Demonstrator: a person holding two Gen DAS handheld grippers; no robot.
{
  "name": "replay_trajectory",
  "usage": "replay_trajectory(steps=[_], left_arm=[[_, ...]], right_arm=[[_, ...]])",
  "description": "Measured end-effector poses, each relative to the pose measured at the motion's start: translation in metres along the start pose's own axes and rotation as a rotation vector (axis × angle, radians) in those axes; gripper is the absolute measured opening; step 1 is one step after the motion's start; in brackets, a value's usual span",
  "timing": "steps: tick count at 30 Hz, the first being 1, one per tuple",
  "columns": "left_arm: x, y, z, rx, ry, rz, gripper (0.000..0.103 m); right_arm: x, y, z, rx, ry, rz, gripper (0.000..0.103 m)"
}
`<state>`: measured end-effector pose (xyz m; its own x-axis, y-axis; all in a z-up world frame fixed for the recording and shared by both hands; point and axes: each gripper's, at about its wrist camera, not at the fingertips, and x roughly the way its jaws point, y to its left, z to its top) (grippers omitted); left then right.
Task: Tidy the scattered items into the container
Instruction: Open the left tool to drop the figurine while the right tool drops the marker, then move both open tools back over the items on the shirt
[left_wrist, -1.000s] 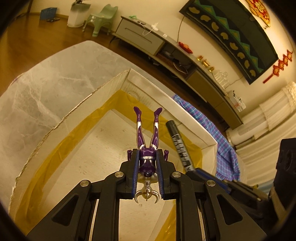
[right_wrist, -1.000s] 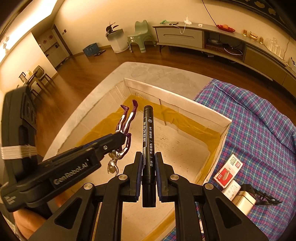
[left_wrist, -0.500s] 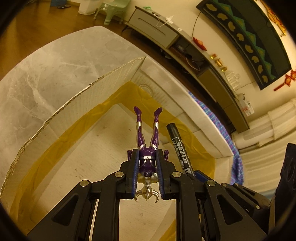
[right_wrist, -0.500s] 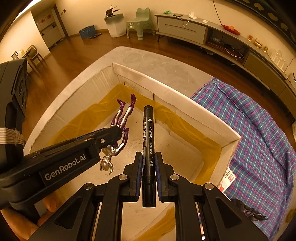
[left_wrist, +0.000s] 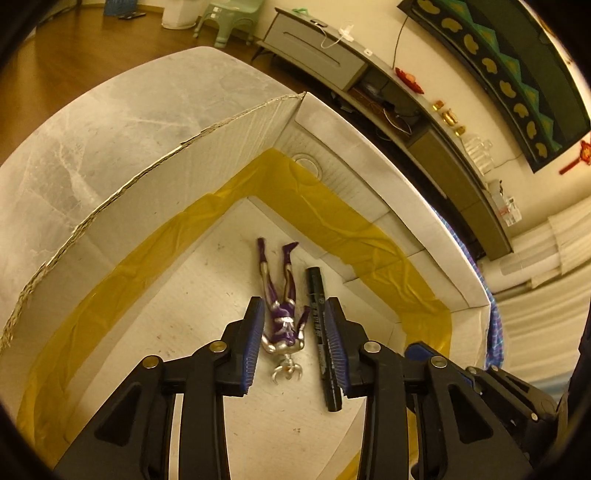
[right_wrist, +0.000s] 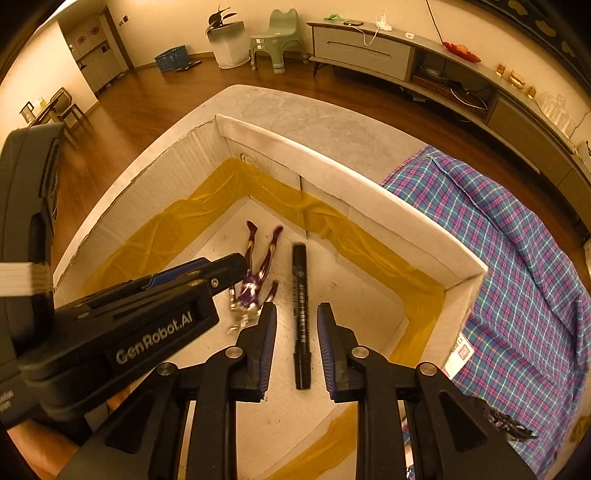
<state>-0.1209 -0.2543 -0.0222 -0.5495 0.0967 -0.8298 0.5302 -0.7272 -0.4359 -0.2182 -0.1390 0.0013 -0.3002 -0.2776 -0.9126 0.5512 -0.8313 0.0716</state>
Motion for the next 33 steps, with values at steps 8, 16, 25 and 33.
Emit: replay_trajectory(steps=[8,16,25,33], left_arm=[[-0.014,-0.003,-0.002,0.020,-0.020,-0.008,0.037],[-0.049,-0.008,-0.011,0.061,-0.062,0.012,0.037],[-0.115,-0.031,-0.052,0.200,-0.202,0.068,0.037],[-0.136,-0.051,-0.106,0.352,-0.275,0.091,0.037]], right_arm=[[-0.017,0.000,-0.016,0.020,-0.027,0.058,0.024],[-0.052,0.000,-0.044,0.036,-0.074,0.175,0.028],[-0.116,0.016,-0.095,-0.051,-0.187,0.205,0.031],[-0.167,0.020,-0.152,-0.139,-0.322,0.161,0.038]])
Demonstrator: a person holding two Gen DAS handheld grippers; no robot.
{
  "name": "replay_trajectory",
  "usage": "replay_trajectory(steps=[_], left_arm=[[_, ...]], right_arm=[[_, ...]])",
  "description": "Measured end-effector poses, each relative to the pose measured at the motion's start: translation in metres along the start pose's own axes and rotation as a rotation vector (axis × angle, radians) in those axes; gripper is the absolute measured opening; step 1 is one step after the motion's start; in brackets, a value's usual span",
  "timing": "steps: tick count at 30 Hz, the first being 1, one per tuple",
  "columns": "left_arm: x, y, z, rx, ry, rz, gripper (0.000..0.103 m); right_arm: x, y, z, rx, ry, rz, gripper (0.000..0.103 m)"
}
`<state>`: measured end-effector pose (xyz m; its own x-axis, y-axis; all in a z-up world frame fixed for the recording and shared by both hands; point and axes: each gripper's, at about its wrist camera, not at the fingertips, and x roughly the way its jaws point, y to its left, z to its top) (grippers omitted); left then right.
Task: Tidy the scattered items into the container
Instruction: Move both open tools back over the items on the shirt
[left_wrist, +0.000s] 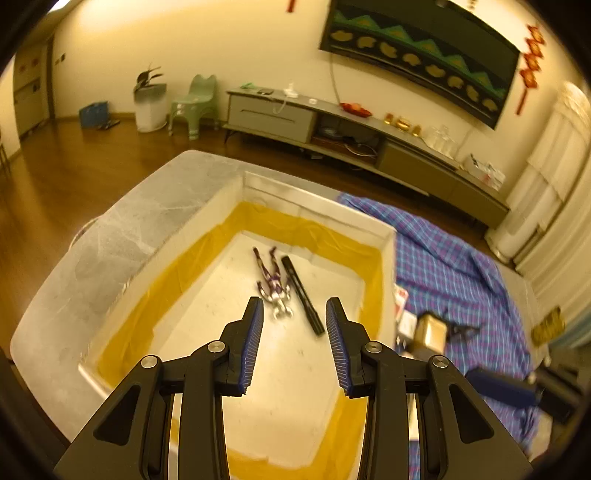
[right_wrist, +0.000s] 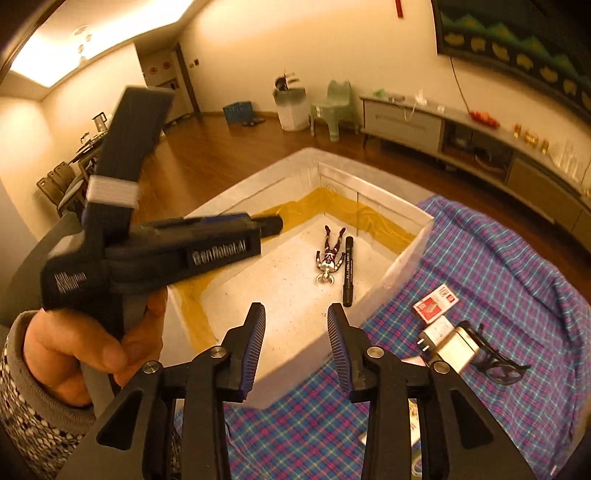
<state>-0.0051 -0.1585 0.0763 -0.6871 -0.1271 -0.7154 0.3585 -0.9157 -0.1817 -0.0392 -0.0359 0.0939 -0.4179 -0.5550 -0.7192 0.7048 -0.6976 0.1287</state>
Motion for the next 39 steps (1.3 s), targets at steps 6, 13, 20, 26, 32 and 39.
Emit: replay_trajectory(steps=[6,13,20,26,32,39], left_arm=[[-0.018,-0.012,-0.029,0.068,-0.021,0.006,0.037],[-0.036,-0.041,-0.061,0.180,-0.063,-0.116,0.038],[-0.037,-0.097,-0.090,0.368,-0.040,-0.248,0.040],[0.001,-0.126,-0.112,0.391,0.071,-0.297,0.043],[0.048,-0.146,-0.128,0.385,0.184,-0.321,0.047],[0.078,-0.166,-0.137,0.423,0.209,-0.251,0.052]], right_arm=[[-0.026,0.003,-0.026,0.028,-0.077,0.030,0.045],[-0.056,0.006,-0.071,0.042,-0.145,0.040,0.049],[-0.067,-0.036,-0.125,0.171,-0.107,0.043,0.050],[-0.049,-0.072,-0.163,0.156,0.061,-0.082,0.055],[-0.020,-0.096,-0.190,0.153,0.185,-0.168,0.062],[-0.002,-0.118,-0.195,0.207,0.180,-0.162,0.069]])
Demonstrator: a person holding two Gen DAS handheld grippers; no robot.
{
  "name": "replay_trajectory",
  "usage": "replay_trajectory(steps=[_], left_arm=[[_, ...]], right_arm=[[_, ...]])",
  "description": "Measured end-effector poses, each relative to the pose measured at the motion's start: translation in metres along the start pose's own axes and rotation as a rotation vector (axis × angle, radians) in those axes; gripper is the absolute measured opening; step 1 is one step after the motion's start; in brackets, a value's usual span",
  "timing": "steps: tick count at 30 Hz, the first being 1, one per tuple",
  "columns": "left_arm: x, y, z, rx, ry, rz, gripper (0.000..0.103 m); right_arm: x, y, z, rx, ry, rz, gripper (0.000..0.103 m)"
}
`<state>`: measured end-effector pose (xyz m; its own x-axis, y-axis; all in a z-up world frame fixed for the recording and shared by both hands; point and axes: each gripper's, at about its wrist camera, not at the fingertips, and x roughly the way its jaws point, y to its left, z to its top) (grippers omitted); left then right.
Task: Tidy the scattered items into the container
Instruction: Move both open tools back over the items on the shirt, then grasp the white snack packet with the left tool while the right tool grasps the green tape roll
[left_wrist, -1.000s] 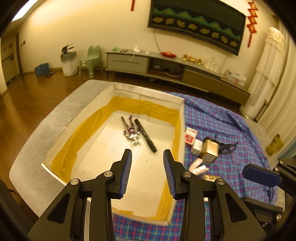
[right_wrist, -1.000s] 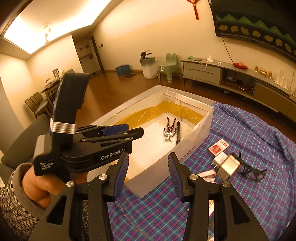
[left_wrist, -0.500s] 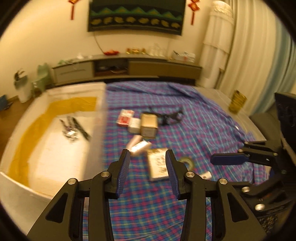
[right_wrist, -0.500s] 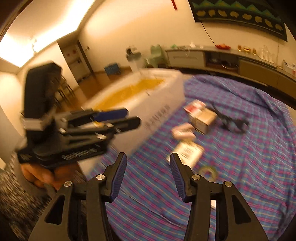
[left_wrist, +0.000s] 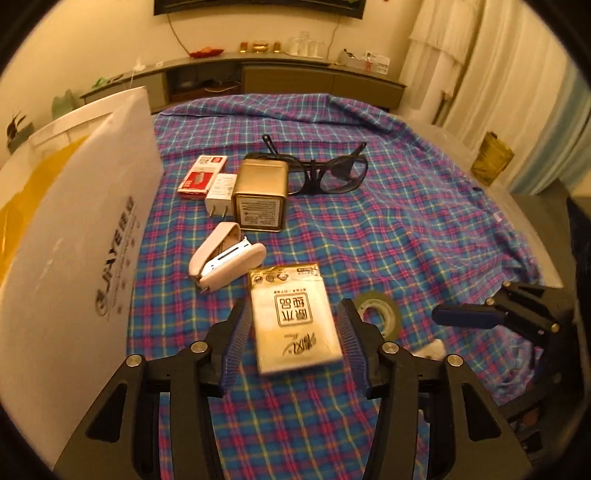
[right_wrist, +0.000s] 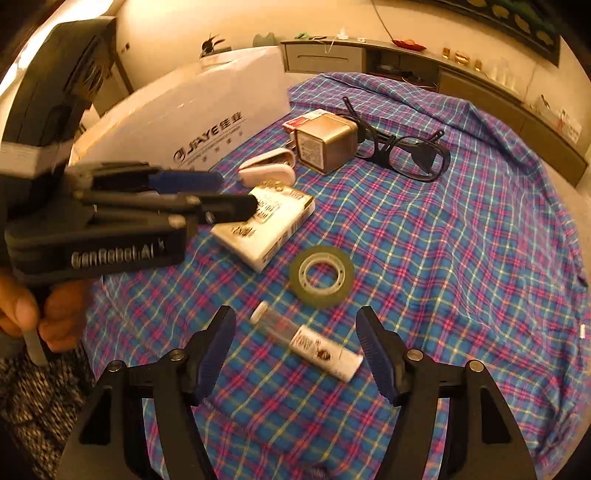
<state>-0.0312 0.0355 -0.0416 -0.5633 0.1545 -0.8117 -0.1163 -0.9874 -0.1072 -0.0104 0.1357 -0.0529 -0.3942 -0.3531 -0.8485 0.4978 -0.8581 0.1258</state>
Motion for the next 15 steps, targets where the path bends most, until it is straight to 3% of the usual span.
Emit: replay_trajectory(steps=[2,4,6,9,13,15], left_arm=[[0.011,0.003,0.000,-0.014,0.023,-0.003,0.053],[0.021,0.006,-0.002,-0.023,0.017,-0.006,0.062],[0.023,0.009,-0.001,-0.052,0.020,-0.034,0.062],[0.031,0.006,-0.005,-0.006,0.013,0.003,0.061],[0.031,0.011,-0.004,-0.015,0.000,0.000,0.059],[0.030,0.016,-0.004,-0.027,-0.003,-0.007,0.055]], right_arm=[[0.006,-0.006,0.003,0.025,-0.010,0.002,0.069],[0.014,-0.007,0.007,0.034,-0.016,-0.002,0.069],[0.024,-0.004,0.011,0.029,-0.010,-0.003,0.069],[0.038,0.001,0.013,0.012,-0.002,-0.046,0.067],[0.040,0.006,0.017,-0.007,-0.006,-0.101,0.049],[0.039,0.002,0.017,0.020,-0.007,-0.099,0.049]])
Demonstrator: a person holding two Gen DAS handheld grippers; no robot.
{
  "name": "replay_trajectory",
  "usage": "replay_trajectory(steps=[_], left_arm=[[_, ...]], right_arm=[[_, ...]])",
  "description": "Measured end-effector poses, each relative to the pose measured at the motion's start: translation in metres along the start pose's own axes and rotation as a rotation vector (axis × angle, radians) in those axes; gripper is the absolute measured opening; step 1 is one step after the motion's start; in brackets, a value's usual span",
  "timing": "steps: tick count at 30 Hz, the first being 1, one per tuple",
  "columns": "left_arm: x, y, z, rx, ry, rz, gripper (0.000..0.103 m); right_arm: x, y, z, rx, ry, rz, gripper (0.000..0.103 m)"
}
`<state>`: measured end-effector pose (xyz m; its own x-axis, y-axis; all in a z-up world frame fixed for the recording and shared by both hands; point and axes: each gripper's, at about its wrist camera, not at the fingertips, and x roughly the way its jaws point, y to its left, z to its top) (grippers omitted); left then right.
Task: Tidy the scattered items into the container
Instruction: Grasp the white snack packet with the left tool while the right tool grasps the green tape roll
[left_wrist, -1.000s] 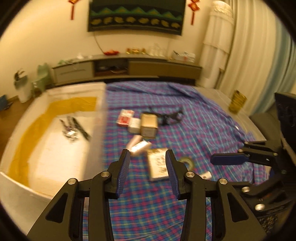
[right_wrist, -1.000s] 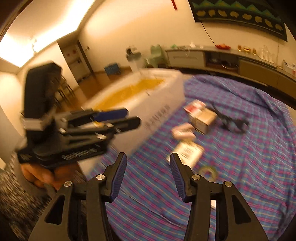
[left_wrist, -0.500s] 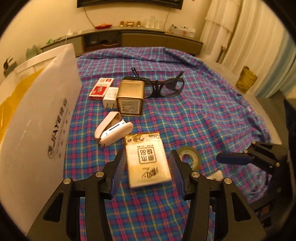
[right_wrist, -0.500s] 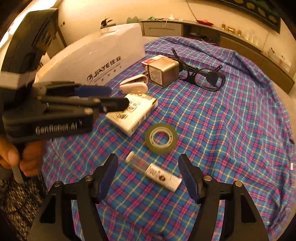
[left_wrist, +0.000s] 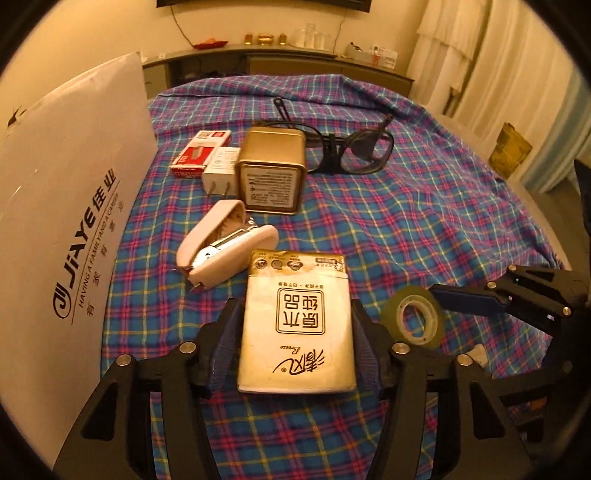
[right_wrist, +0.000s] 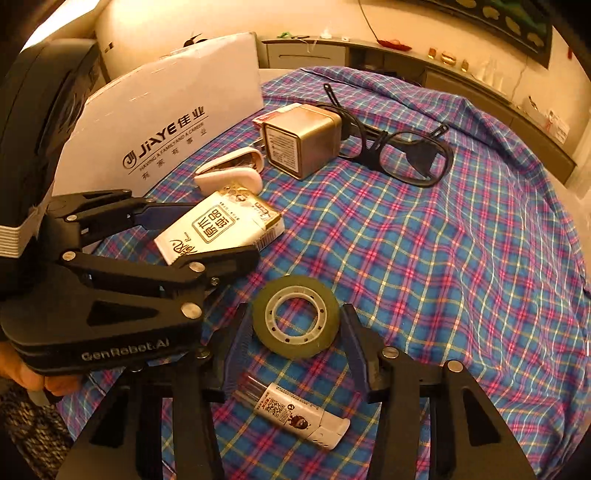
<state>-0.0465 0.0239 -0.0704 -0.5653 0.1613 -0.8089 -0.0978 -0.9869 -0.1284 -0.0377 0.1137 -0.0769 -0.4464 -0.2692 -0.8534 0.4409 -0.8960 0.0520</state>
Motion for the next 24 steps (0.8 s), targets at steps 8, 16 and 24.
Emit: replay_trajectory(steps=[8,16,24], left_arm=[[-0.013,0.009,0.004,-0.036,-0.033,-0.007,0.053],[-0.043,0.014,0.009,-0.065,-0.105,-0.036,0.053],[-0.071,0.024,0.017,-0.097,-0.174,-0.065,0.053]], right_arm=[[-0.015,-0.021,0.004,0.104,-0.035,0.033,0.049],[-0.031,-0.021,0.007,0.132,-0.079,0.098,0.049],[-0.052,-0.015,0.009,0.126,-0.139,0.124,0.049]])
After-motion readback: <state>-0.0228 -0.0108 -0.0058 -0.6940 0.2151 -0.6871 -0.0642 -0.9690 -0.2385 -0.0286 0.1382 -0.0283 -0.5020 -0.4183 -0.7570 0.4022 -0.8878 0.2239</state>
